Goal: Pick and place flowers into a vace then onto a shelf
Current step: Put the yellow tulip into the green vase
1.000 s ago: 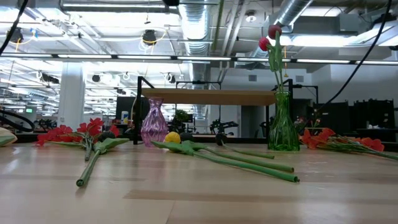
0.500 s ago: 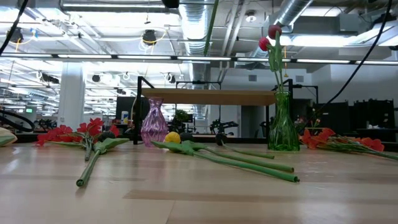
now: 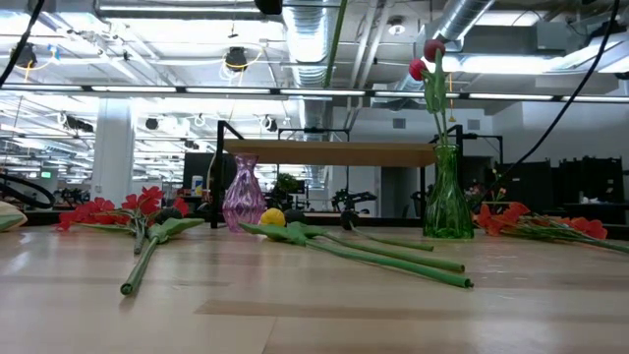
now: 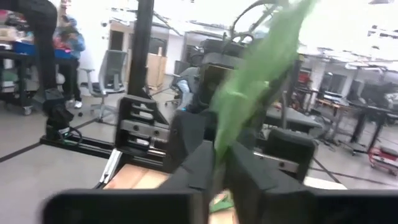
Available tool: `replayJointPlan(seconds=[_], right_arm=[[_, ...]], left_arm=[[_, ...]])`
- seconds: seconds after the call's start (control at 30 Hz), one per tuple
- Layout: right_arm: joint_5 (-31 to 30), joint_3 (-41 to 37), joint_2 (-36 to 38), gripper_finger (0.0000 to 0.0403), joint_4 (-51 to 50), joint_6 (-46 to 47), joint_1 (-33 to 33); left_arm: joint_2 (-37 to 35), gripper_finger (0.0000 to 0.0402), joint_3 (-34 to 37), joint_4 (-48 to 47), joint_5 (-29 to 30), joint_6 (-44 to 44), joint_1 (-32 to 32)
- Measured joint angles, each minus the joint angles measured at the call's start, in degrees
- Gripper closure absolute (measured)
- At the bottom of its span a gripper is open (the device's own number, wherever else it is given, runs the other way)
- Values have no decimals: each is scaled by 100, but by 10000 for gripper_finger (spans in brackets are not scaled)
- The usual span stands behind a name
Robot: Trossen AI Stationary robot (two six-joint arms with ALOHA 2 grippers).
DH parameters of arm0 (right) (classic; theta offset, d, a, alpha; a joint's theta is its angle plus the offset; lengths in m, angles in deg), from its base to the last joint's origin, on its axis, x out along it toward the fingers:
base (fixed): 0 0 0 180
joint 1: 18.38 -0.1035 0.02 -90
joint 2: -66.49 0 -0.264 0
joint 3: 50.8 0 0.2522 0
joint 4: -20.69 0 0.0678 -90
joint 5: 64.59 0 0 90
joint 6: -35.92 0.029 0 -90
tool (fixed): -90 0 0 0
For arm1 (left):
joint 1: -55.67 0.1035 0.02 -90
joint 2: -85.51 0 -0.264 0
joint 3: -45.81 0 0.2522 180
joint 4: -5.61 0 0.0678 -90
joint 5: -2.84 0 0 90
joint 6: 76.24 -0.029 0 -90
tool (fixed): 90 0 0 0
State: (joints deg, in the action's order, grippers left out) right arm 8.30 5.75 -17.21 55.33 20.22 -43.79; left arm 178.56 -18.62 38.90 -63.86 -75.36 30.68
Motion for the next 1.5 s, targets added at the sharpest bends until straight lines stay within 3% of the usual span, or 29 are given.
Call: replayJointPlan(seconds=[0.33,0.63,0.8,1.0,1.2,1.33,1.5], right_arm=[[244,0,0,400,-89,-75,-9],[151,2,182,402,-372,-81,-72],[-492,2,433,402,-874,-29,-318],[-1296,2,1036,402,-1813,467,-771],[-2114,2,2267,403,-3332,1230,-981],[-2217,1,3000,403,-3941,1422,-983],[-2202,-176,3629,403,-4105,1445,-971]], left_arm=[[-2,392,0,-81,-41,278,2],[-178,287,0,-452,-61,331,-2],[-618,249,0,-993,-55,454,-10],[-1204,240,0,-1651,-36,391,-61],[-1409,240,0,-1953,324,356,-85],[-1408,240,6,-2060,518,276,-87],[-1690,240,528,-1694,288,58,-57]])
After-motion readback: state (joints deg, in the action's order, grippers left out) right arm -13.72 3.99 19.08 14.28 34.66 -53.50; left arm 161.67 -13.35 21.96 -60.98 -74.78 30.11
